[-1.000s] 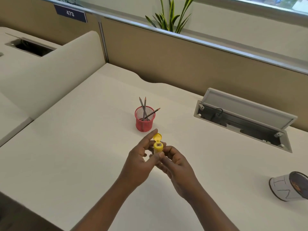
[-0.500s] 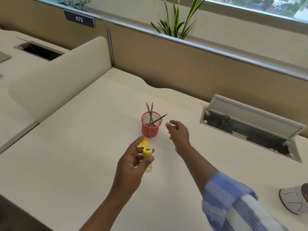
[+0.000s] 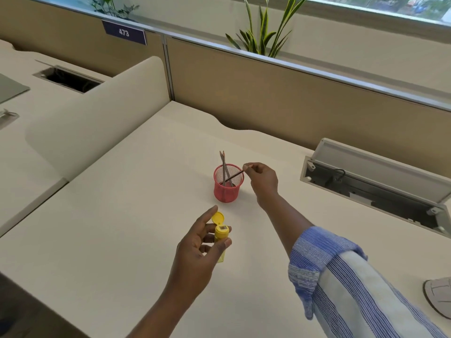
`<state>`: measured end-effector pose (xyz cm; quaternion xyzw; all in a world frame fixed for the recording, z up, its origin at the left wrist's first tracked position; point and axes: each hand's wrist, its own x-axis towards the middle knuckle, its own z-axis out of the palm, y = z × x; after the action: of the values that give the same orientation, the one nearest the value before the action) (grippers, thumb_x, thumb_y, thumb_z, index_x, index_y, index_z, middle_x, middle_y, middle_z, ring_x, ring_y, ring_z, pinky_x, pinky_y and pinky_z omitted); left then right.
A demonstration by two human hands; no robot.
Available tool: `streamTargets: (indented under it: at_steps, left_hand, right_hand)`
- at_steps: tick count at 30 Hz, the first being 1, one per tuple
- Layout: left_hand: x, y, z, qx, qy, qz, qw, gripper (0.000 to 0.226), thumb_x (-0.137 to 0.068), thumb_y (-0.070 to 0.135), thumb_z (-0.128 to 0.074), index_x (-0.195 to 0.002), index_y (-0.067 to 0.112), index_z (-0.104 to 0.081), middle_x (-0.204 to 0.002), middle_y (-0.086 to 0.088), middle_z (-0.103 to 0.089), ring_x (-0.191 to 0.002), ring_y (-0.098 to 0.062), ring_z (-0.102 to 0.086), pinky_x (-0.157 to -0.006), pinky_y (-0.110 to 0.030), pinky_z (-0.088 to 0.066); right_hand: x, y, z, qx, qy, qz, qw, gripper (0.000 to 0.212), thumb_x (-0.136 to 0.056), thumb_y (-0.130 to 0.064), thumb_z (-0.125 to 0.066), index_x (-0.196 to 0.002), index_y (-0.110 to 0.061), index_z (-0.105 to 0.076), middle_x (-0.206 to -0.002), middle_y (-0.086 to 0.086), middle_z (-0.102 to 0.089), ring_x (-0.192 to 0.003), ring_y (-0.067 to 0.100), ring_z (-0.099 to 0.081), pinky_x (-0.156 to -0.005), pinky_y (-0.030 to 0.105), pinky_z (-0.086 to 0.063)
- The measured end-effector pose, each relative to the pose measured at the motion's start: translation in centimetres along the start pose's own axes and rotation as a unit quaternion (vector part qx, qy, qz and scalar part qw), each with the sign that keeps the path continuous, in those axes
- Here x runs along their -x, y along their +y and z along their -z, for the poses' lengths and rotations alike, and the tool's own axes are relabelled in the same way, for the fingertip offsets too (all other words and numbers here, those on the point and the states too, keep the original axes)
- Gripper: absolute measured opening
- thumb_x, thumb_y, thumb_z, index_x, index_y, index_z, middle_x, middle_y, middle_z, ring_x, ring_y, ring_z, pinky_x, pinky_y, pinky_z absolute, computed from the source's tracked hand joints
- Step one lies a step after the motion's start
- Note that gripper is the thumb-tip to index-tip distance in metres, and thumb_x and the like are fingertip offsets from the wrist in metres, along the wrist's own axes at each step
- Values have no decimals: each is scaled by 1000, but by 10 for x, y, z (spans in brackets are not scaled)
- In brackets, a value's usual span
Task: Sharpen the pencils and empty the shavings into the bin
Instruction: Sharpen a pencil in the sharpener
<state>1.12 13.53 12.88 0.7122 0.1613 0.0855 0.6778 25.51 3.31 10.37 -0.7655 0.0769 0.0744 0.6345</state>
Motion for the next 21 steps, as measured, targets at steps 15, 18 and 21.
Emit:
streamTargets:
  at_steps: [15,18,21]
  left_hand:
    - [3,20,-30,37,-24,-15,999,61,-83,24,-74,-134,54,-58,-112,8,-79,-102,-16,-69,-81,-32,-60]
    - [8,27,-39,37,-39,-22,998,60,-83,24,-74,-133,53,-58,-113,7,-79,-100,-13,-68,-79,-34,-60]
    - [15,36,-49,23,-58,-37,997,61,-85,25,-73,-135,56,-56,-114,8,-79,-105,-12,-70,-79,-33,-61]
  right_hand:
    - [88,-69,130,-154,-44,203,966,23,-111,-25,-44,-105,-21,-66,-76,1,-66,-69,19,-68,-68,28,-56]
    - [124,-63,152,-91,-69,200,973,29,-110,-29,-46,-112,-22,-74,-70,-2,-48,-54,8,-42,-49,21,-36]
    - [161,-57,169,62,-106,209,970,29,-108,-25,-48,-123,-25,-73,-73,-17,-54,-62,3,-46,-59,14,-37]
